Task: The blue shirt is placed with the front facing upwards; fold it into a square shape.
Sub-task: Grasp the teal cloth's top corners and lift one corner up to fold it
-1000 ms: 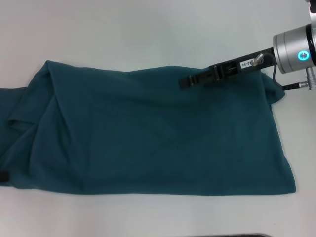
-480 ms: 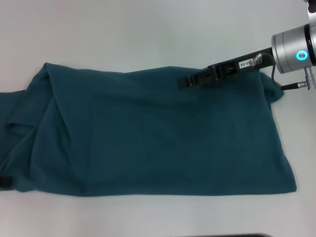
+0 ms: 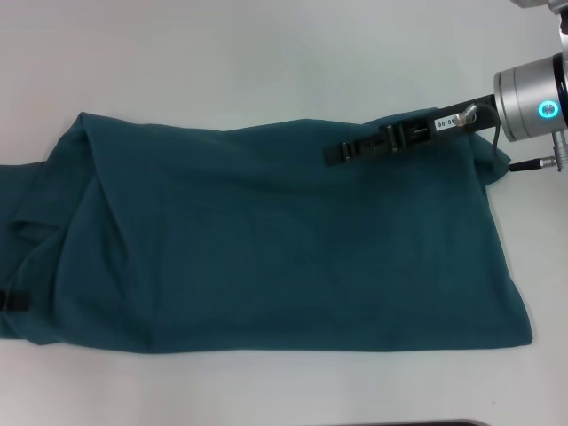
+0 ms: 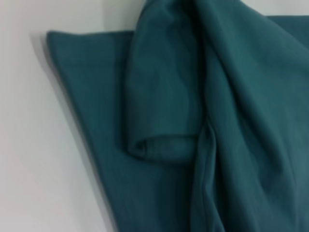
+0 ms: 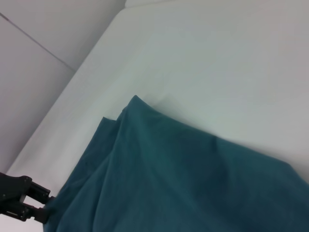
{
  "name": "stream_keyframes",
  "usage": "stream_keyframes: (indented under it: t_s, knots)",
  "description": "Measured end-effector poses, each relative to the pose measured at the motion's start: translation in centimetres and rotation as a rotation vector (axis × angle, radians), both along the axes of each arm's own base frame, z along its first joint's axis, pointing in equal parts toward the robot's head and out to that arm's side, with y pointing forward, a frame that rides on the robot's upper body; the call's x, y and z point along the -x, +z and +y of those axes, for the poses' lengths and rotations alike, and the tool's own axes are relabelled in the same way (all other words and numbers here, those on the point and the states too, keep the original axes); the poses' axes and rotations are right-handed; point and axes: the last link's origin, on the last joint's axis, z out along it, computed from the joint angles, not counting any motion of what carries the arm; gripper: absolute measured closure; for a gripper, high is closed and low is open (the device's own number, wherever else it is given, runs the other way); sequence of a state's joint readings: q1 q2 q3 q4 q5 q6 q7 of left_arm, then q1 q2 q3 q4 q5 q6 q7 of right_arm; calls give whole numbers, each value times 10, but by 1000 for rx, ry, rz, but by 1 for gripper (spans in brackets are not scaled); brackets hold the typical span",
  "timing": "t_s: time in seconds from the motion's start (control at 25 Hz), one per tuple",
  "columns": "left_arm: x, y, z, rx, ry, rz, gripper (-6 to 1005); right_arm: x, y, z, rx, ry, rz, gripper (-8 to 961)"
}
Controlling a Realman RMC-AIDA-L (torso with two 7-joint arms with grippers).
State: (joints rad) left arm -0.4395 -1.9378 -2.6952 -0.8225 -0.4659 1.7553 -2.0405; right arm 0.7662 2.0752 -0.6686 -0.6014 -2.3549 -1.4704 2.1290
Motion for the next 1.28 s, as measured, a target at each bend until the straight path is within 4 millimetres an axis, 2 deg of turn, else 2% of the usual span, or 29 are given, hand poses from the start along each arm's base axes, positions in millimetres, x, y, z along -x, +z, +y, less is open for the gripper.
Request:
stream_keyframes:
  t_s: [0.24,0.48,0.72,1.0,1.28]
  knots:
    - [-6,6,10,-31,-27,-5,541,0,1,-1,-4,2,10,285]
    - [-15,-5,22,-7,-57,-10,559,0,1,-1,-5,2,14,286]
    - [-15,-11,30,3,-66,13,555,-3,1,-3,-5,-4,17,287]
    - [-14,-5,36,-33,-75,58,560,-2,1,-2,-5,0,18,288]
    - [-12,-8,37,-22,-74,76,575,-1,1,-2,-6,0,18,290]
